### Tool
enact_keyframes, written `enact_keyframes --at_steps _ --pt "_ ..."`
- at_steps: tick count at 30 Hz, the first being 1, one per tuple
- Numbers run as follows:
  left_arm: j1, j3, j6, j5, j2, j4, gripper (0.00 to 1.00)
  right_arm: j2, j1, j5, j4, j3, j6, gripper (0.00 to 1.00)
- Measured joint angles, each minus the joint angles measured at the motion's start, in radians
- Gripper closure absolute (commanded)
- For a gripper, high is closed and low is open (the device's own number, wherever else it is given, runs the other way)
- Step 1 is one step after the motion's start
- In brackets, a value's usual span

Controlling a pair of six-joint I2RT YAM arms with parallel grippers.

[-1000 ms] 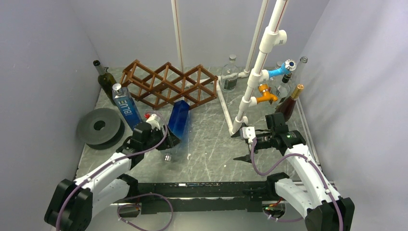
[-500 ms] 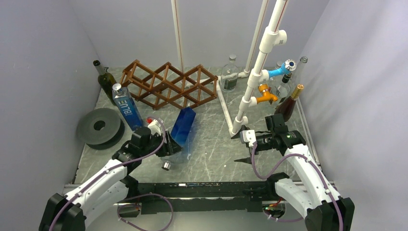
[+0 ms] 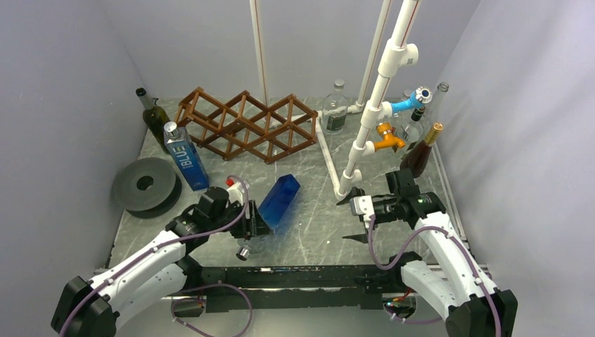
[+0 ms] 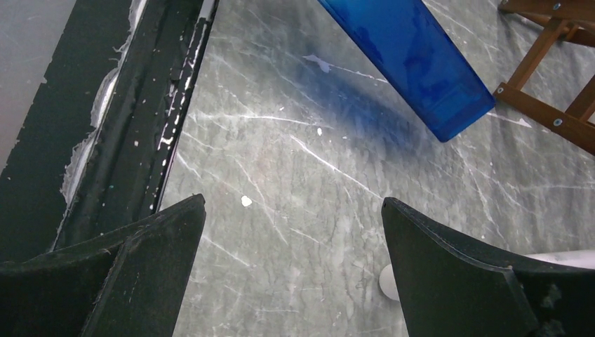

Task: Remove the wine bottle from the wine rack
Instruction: Pick up the wine bottle from the wine rack.

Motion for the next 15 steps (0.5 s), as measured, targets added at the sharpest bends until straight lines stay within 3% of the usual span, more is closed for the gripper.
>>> enact_keyframes --at_steps 15 --pt "-0.149 0.129 -0.027 0.098 0.186 -0.007 1.0 0.01 0.117 0.053 -0.009 0.042 -0.032 0.0"
